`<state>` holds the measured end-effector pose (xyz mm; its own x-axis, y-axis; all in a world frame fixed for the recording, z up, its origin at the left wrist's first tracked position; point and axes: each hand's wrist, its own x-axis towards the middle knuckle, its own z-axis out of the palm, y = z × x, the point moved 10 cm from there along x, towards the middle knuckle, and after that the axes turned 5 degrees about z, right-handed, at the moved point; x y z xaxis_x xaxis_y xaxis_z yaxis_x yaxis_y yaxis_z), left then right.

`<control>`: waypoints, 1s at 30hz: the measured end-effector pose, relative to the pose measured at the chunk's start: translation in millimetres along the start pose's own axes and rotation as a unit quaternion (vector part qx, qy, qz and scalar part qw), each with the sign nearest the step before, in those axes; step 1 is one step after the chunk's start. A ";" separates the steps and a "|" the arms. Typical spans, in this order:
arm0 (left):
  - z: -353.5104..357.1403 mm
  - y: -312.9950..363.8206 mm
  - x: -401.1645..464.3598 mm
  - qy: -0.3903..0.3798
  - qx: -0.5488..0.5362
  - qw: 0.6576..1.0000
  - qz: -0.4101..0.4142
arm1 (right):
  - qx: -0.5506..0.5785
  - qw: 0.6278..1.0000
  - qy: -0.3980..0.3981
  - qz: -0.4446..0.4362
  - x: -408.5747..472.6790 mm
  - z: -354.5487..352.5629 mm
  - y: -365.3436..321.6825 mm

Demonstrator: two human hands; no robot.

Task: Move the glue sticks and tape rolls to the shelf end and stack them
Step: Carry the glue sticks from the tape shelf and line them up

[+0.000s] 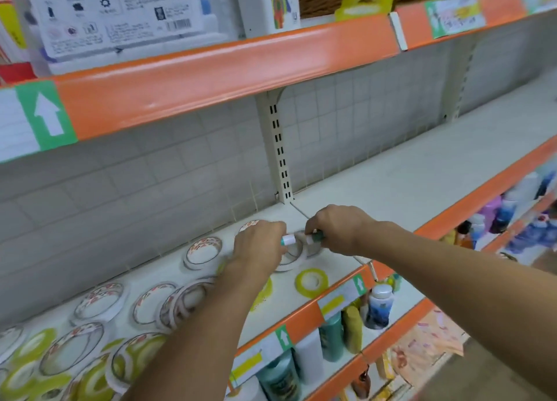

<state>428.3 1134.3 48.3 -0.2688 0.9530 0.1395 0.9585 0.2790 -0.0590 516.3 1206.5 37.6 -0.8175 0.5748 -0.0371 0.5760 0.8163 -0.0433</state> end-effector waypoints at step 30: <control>3.0 397.3 243.2 0.021 -0.071 0.972 0.224 | 0.014 0.968 0.047 0.244 -114.4 -30.4 441.3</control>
<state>743.5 1477.3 55.9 0.1793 0.9688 0.1709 0.9828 -0.1844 0.0141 863.8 1502.8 53.0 -0.4437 0.8956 0.0315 0.8929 0.4448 -0.0701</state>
